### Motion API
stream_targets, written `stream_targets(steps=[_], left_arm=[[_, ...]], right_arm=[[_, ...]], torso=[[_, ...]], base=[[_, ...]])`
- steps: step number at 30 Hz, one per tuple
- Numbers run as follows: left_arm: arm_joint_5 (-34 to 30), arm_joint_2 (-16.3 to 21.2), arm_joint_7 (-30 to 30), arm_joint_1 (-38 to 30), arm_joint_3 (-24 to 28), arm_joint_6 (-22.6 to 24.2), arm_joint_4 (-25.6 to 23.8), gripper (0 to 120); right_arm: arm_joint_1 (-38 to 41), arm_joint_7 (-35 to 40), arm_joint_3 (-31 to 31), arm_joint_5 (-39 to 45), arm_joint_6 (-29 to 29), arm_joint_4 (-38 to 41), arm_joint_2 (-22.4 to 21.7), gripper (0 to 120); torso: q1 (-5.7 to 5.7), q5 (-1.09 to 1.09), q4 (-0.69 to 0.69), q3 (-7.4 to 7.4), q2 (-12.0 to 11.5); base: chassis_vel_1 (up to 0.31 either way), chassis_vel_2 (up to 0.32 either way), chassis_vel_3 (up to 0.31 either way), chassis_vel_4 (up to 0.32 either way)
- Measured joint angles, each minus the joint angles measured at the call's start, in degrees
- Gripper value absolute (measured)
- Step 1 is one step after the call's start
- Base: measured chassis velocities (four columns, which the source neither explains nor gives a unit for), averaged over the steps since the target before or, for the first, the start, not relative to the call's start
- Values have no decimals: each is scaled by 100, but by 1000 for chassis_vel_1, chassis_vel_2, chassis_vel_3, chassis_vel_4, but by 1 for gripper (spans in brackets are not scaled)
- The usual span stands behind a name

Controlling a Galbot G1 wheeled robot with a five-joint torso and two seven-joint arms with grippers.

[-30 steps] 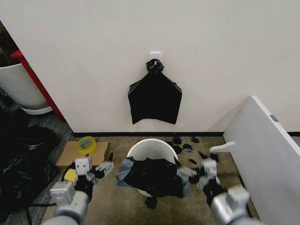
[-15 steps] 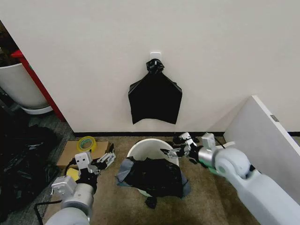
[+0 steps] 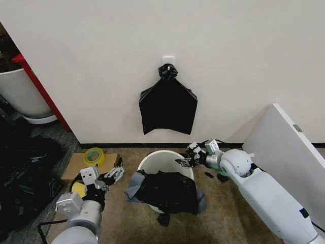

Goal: Place the garbage bag over the trash bin.

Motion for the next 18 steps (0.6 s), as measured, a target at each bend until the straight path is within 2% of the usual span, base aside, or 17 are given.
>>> stream_targets(steps=[2,6,8,10,11,14,15,18], left_arm=[[1,-2,-1,0,1,-6,4,100],[33,-12,-3,-9,11,-42,42,100],[38,-13,-3,-10,12,-45,45,100],[75,-21,-4,-14,16,-75,72,100],[85,-22,-4,-14,17,-86,79,100],[112,-20,-11,-9,17,-113,87,100],[112,-20,-11,-9,17,-113,87,100],[116,-9,-21,-12,14,-126,87,100]], right_arm=[[-9,6,0,5,2,1,-6,54],[-51,100,-6,89,4,26,-17,37],[-55,110,-7,99,3,30,-17,37],[-103,257,-8,279,-28,92,-27,23],[-130,345,-8,384,-40,123,-38,19],[-330,795,10,771,-53,277,-109,7],[-330,795,10,771,-53,277,-109,7],[-654,1945,20,1549,-51,586,-208,1]], torso=[[0,0,0,0,0],[0,0,1,0,0],[0,0,1,0,0],[-1,0,1,0,0],[-1,0,1,0,0],[-1,0,1,0,0],[-1,0,1,0,0],[-1,1,2,-1,0]], base=[[0,0,0,0],[0,0,0,0],[0,0,0,0],[0,0,0,0],[0,0,0,0],[0,0,0,0],[0,0,0,0],[0,0,0,0]])
